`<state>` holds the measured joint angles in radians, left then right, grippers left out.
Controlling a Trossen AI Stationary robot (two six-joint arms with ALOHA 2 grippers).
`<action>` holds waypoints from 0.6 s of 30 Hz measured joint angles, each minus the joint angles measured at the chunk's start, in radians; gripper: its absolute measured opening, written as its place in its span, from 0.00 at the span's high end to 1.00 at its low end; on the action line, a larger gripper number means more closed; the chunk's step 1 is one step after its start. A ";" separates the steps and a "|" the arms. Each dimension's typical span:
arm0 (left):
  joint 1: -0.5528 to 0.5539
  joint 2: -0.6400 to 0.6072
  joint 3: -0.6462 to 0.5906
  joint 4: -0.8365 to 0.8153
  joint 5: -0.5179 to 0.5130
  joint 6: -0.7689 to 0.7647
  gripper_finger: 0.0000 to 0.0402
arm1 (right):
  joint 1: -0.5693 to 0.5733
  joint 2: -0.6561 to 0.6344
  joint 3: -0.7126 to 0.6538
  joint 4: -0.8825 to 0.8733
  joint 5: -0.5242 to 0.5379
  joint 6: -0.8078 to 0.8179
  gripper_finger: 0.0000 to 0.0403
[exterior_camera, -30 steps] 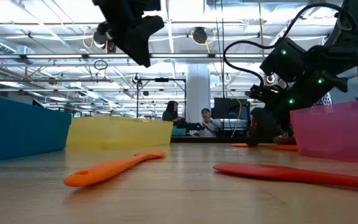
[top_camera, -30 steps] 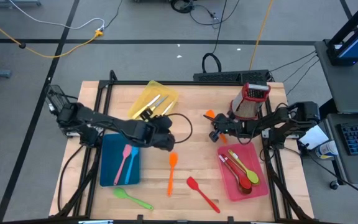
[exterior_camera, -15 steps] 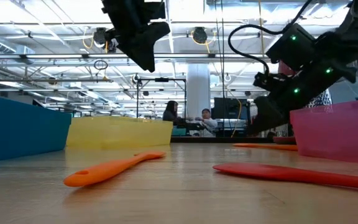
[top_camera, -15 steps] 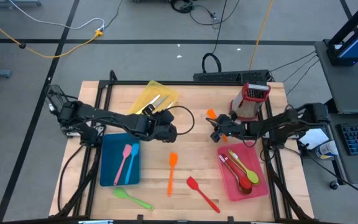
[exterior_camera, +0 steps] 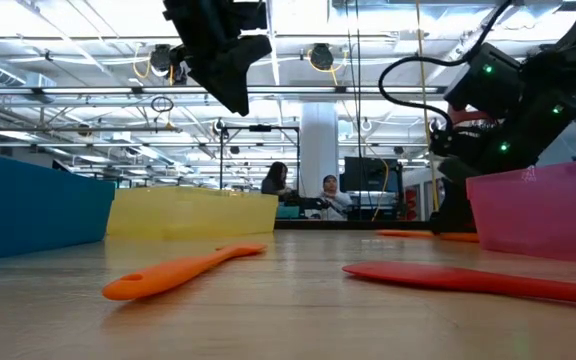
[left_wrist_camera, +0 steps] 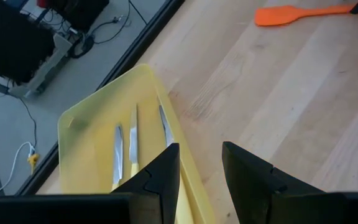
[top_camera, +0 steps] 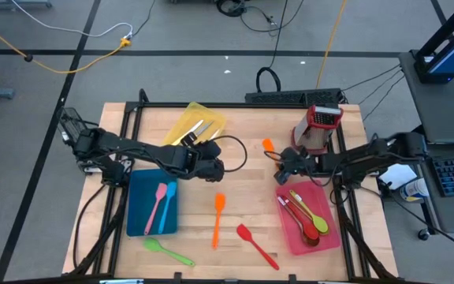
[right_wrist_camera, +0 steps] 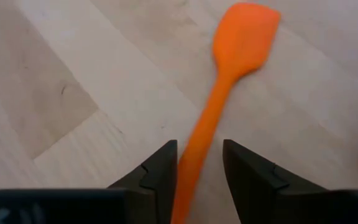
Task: Pick & Place Kitchen Items
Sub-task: Put the orange spatula into the blue bin
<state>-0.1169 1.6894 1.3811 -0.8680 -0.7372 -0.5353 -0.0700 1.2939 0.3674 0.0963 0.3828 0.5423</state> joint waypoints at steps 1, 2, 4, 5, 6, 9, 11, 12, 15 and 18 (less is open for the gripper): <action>0.000 0.000 0.000 0.000 0.000 0.004 0.68 | 0.000 0.008 -0.004 0.016 -0.004 -0.010 0.68; 0.000 0.000 0.000 0.000 0.000 0.006 0.68 | 0.000 0.017 -0.005 0.028 -0.017 -0.014 0.68; 0.000 0.000 0.000 0.000 0.000 0.006 0.68 | 0.001 0.036 -0.008 0.037 -0.024 -0.009 0.66; 0.000 0.000 0.000 0.000 0.000 0.006 0.68 | 0.002 0.049 -0.009 0.041 -0.015 -0.007 0.65; 0.000 0.000 0.000 0.001 0.000 0.005 0.68 | 0.002 0.061 -0.011 0.045 -0.008 -0.008 0.64; 0.000 0.000 0.000 0.001 0.000 0.004 0.68 | 0.002 0.096 -0.014 0.053 0.002 -0.051 0.62; 0.000 0.000 0.000 0.001 0.000 0.004 0.68 | 0.002 0.119 -0.014 0.053 0.037 -0.086 0.62; 0.001 0.000 0.000 0.002 0.000 0.003 0.68 | 0.002 0.127 -0.014 0.059 0.056 -0.094 0.63; 0.013 0.000 0.000 0.008 0.013 -0.029 0.68 | -0.005 0.142 -0.014 0.072 0.055 -0.105 0.71; 0.044 0.000 0.000 0.060 0.104 0.015 0.68 | -0.006 0.147 -0.014 0.076 0.042 -0.105 0.81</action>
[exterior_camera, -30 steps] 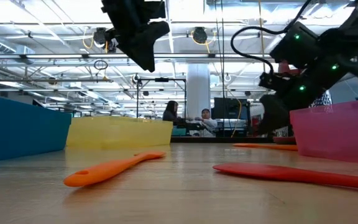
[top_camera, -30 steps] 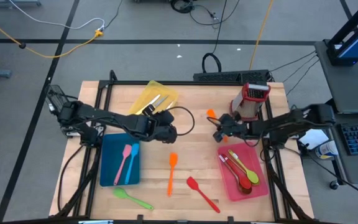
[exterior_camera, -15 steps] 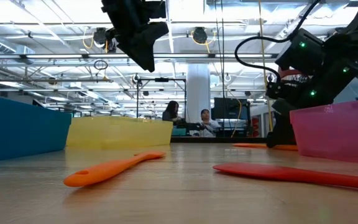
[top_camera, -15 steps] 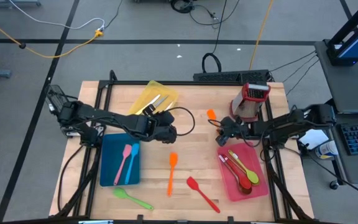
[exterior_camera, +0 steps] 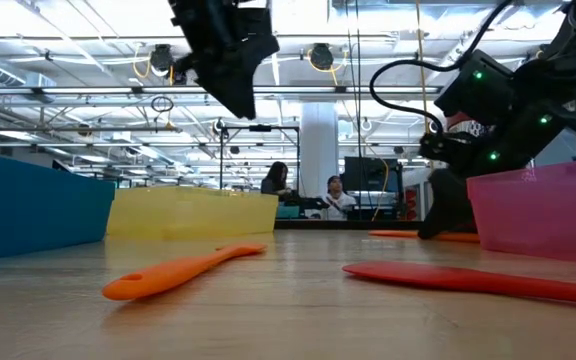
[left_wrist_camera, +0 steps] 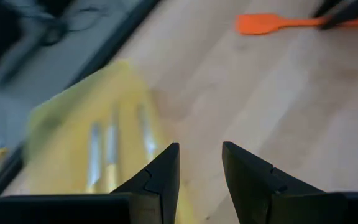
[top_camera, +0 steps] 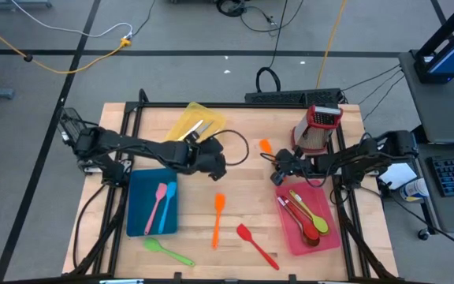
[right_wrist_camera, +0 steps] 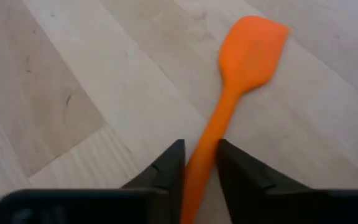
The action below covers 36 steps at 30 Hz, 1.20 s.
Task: Pick & Place Kitchen Items
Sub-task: Put the orange spatula into the blue bin
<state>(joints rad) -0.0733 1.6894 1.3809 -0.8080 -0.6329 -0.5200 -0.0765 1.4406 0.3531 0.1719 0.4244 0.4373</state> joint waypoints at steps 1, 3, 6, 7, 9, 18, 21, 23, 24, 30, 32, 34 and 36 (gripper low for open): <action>0.012 0.000 -0.002 0.040 0.041 0.046 0.68 | 0.000 0.000 0.000 -0.002 0.000 0.001 0.85; 0.037 0.000 -0.021 0.153 0.120 0.151 0.68 | 0.000 0.000 -0.001 -0.003 0.001 0.003 0.91; 0.072 0.000 -0.061 0.342 0.219 0.283 0.68 | 0.001 0.000 -0.001 -0.003 -0.001 -0.010 0.98; 0.083 0.000 -0.074 0.400 0.244 0.312 0.68 | 0.003 0.000 -0.001 -0.003 -0.004 -0.019 0.99; 0.108 0.000 -0.092 0.489 0.283 0.352 0.68 | 0.014 0.001 -0.001 0.018 -0.034 -0.059 1.00; 0.193 0.000 -0.152 0.561 0.450 0.477 0.68 | 0.071 0.006 -0.005 0.174 -0.062 -0.155 0.99; 0.200 0.000 -0.162 0.559 0.451 0.463 0.68 | 0.069 0.005 -0.004 0.162 -0.031 -0.189 0.94; 0.200 0.000 -0.162 0.551 0.451 0.463 0.68 | 0.064 0.002 -0.005 0.178 -0.032 -0.213 0.88; 0.200 0.000 -0.162 0.550 0.451 0.463 0.68 | 0.065 0.000 -0.005 0.189 -0.028 -0.223 0.84; 0.200 0.000 -0.162 0.550 0.451 0.461 0.68 | 0.066 -0.058 -0.005 0.296 -0.016 -0.302 0.68; 0.200 0.000 -0.162 0.550 0.451 0.459 0.68 | 0.065 -0.089 -0.005 0.288 -0.010 -0.314 0.66; 0.200 0.000 -0.162 0.551 0.451 0.459 0.68 | 0.057 -0.115 -0.004 0.262 0.001 -0.300 0.65; 0.200 0.000 -0.162 0.562 0.451 0.468 0.68 | 0.038 -0.130 -0.004 0.204 0.015 -0.247 0.65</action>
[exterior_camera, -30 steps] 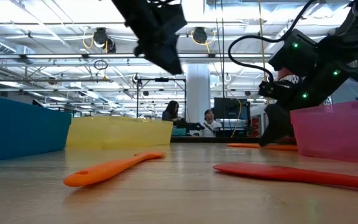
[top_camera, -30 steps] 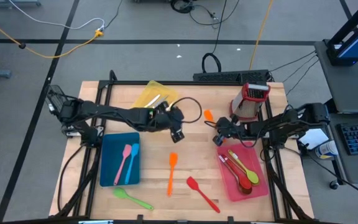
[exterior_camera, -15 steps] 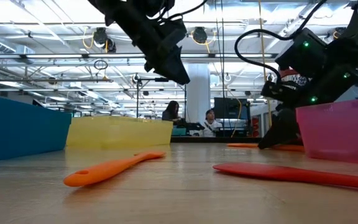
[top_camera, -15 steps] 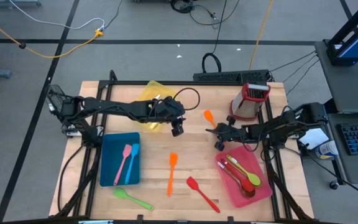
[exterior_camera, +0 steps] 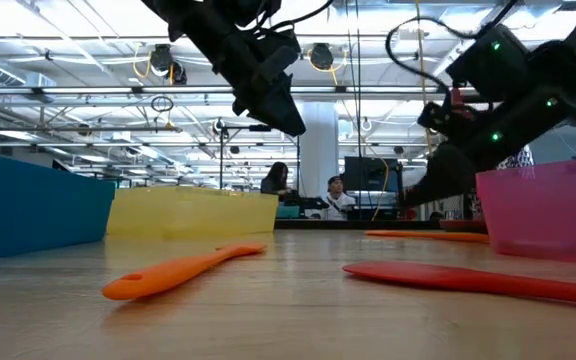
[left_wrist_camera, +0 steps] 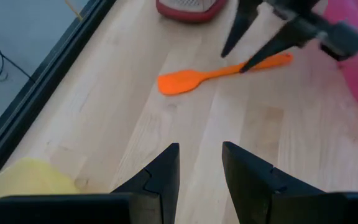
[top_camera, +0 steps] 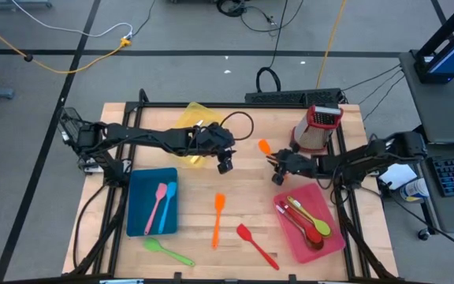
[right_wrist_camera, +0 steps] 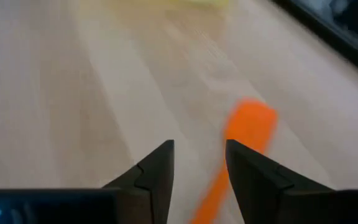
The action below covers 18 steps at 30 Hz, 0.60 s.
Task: Pick & Place Kitchen Items
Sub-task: Put the orange spatula into the blue bin
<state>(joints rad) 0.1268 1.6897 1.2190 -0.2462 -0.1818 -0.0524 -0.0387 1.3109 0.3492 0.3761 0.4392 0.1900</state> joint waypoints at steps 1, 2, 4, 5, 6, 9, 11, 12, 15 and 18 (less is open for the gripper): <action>0.000 0.002 0.000 0.013 0.000 0.009 0.68 | -0.013 -0.001 0.000 -0.029 0.000 0.035 0.65; 0.000 0.009 0.000 0.035 0.000 0.020 0.68 | -0.026 -0.001 0.000 -0.055 -0.001 0.068 0.65; 0.000 0.027 0.000 0.084 0.012 0.039 0.68 | -0.049 0.001 0.000 -0.120 -0.016 0.131 0.65; 0.004 0.038 0.000 0.105 0.028 0.047 0.68 | -0.059 0.006 0.000 -0.148 -0.025 0.153 0.65; 0.006 0.054 0.000 0.139 0.051 0.054 0.68 | -0.065 0.011 0.000 -0.175 -0.024 0.171 0.65; 0.019 0.108 0.001 0.204 0.096 0.054 0.68 | -0.067 0.020 -0.009 -0.186 -0.021 0.187 0.65; 0.029 0.147 0.001 0.237 0.099 0.055 0.68 | -0.059 0.030 -0.023 -0.181 -0.030 0.182 0.66; 0.036 0.163 0.001 0.243 0.099 0.055 0.68 | -0.055 0.029 -0.028 -0.183 -0.039 0.183 0.66; 0.061 0.209 0.001 0.309 0.100 0.052 0.68 | -0.041 0.028 -0.051 -0.175 -0.063 0.188 0.71; 0.092 0.251 0.001 0.401 0.128 0.051 0.68 | -0.024 0.027 -0.062 -0.172 -0.074 0.182 0.77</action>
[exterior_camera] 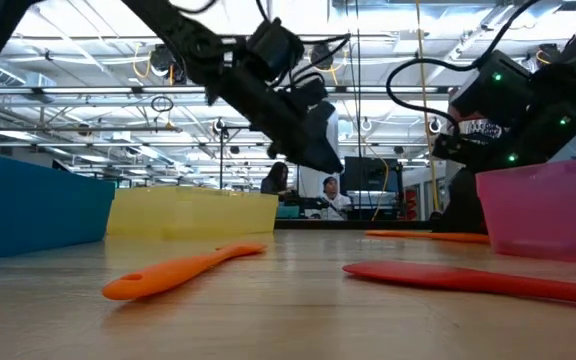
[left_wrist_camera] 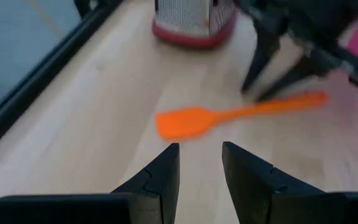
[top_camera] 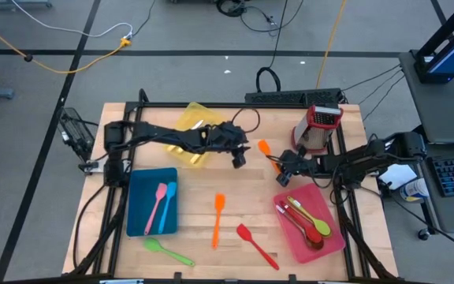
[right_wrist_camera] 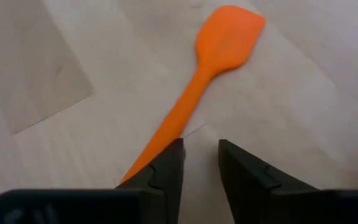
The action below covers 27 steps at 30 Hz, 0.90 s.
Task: Pick & Place Kitchen Items
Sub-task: Put the orange spatula into the blue bin
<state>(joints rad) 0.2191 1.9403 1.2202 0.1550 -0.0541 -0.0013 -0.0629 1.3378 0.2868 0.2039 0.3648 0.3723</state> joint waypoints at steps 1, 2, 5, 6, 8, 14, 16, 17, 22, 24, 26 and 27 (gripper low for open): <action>0.013 0.016 0.001 0.038 0.029 0.000 0.68 | 0.003 0.000 -0.004 0.012 -0.003 -0.014 0.78; 0.026 0.031 0.001 0.067 0.067 0.000 0.68 | 0.004 0.000 -0.006 0.025 -0.002 -0.038 0.79; 0.061 0.092 0.031 0.122 0.188 -0.015 0.68 | 0.006 -0.003 -0.008 0.073 0.028 -0.142 0.79; 0.069 0.113 0.046 0.118 0.206 -0.023 0.68 | 0.005 -0.002 -0.009 0.099 0.029 -0.182 0.79; 0.079 0.157 0.089 0.111 0.212 -0.034 0.68 | -0.014 0.000 -0.012 0.155 -0.018 -0.256 0.78; 0.084 0.236 0.183 0.016 0.212 0.046 0.68 | -0.085 0.028 -0.008 0.252 -0.232 -0.309 0.76; 0.083 0.245 0.199 -0.007 0.212 0.078 0.67 | -0.099 0.051 -0.008 0.272 -0.280 -0.339 0.77; 0.083 0.245 0.199 -0.014 0.211 0.081 0.65 | -0.103 0.063 -0.007 0.281 -0.293 -0.347 0.77; 0.084 0.245 0.200 -0.032 0.211 0.077 0.57 | -0.105 0.098 -0.008 0.321 -0.184 -0.312 0.77; 0.084 0.245 0.200 -0.048 0.211 0.062 0.53 | -0.107 0.093 -0.009 0.320 -0.130 -0.279 0.76; 0.084 0.245 0.200 -0.065 0.212 0.048 0.49 | -0.107 0.090 -0.009 0.339 -0.093 -0.269 0.75; 0.084 0.245 0.200 -0.072 0.212 0.047 0.47 | -0.108 0.091 -0.010 0.352 -0.082 -0.281 0.73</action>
<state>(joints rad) 0.3027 2.1853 1.4200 0.0828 0.1575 0.0459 -0.1710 1.4284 0.2773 0.5558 0.2833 0.0917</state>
